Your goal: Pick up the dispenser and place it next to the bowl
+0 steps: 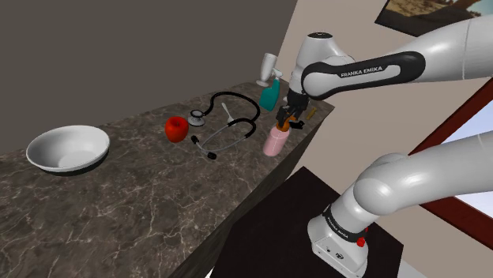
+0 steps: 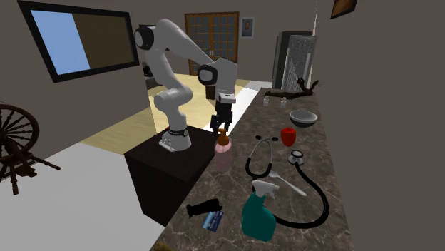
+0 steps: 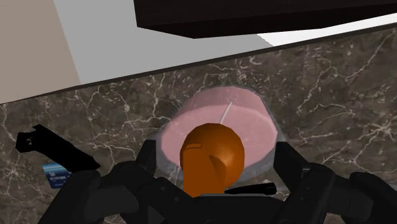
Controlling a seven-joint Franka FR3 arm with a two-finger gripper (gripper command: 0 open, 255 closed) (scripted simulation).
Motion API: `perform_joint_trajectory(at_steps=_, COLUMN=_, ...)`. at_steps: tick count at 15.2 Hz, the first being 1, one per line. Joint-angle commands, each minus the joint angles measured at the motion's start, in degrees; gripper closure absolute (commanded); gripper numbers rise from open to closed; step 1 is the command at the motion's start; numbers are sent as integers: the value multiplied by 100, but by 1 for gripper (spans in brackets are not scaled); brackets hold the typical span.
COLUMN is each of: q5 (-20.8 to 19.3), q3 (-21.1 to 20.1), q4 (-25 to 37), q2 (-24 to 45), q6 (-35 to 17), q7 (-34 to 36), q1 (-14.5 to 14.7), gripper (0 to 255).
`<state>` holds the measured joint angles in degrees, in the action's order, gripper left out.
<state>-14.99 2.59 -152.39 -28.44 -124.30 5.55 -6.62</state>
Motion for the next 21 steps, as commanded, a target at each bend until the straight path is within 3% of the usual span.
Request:
perform_joint_trajectory(at_steps=1, q5=-26, q3=6, q4=-56, q2=86, q6=-144, q7=27, q1=-12, gripper=0)
perform_joint_trajectory(at_steps=8, q5=-26, q3=5, q4=-55, q2=85, q6=-143, q7=27, q1=-12, gripper=0)
perform_joint_trajectory(at_steps=9, q5=-26, q3=5, q4=-55, q2=85, q6=-143, q7=27, q1=-12, gripper=255)
perform_joint_trajectory(at_steps=18, q5=-26, q3=6, q4=-56, q2=86, q6=-144, q7=27, q1=-12, gripper=255)
perform_joint_trajectory(at_steps=21, q5=20, q3=0, q4=89, q2=-43, q6=126, q7=-32, q1=6, gripper=255)
